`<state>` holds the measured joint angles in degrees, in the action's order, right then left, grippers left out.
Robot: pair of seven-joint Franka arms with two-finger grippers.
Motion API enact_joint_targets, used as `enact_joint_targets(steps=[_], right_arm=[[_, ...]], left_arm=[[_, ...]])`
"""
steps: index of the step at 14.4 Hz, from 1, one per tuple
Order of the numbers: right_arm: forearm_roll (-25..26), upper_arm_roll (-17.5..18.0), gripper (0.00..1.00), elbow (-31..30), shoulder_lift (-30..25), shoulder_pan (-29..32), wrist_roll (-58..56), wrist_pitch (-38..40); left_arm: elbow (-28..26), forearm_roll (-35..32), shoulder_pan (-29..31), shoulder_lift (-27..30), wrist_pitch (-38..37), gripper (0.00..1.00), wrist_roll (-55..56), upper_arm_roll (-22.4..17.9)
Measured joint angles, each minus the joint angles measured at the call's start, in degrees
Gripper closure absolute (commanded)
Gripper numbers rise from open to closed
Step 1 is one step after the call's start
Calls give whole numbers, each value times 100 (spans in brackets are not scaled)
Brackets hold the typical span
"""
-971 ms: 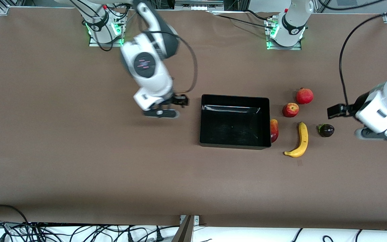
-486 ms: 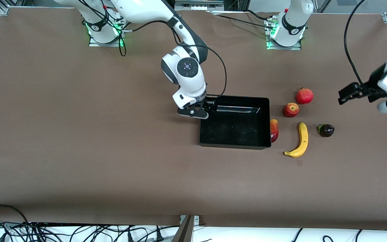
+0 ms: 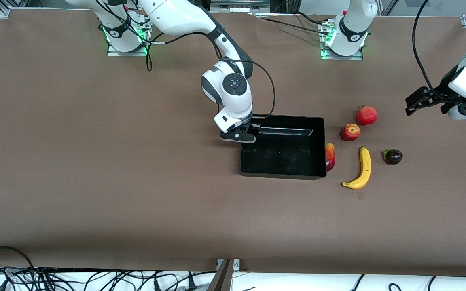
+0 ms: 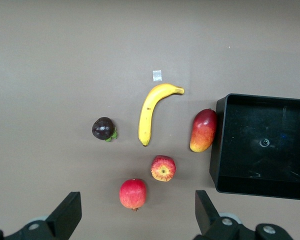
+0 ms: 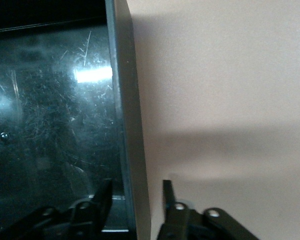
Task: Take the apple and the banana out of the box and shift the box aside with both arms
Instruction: 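Drag the empty black tray away from the fruits with the right gripper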
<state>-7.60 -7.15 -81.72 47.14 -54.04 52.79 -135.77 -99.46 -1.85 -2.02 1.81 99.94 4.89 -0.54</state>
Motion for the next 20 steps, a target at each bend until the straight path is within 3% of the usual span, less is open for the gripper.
enact_joint_targets(steps=[8,13,16,20], right_arm=[[66,-222,100,136,-109,61,-159,337],[66,-486,100,230,-904,961,-1817,1674],[64,-1107,100,-48,-1255,1229,-3028,1955],[63,-1941,100,-1265,-1804,1257,-4364,1652]], left_arm=[[-7,-1,50,0,4,0,-10,81],[-7,-1,55,0,4,0,-10,81],[-7,-1,57,0,4,0,-12,81],[-7,-1,57,0,1,0,-12,82]])
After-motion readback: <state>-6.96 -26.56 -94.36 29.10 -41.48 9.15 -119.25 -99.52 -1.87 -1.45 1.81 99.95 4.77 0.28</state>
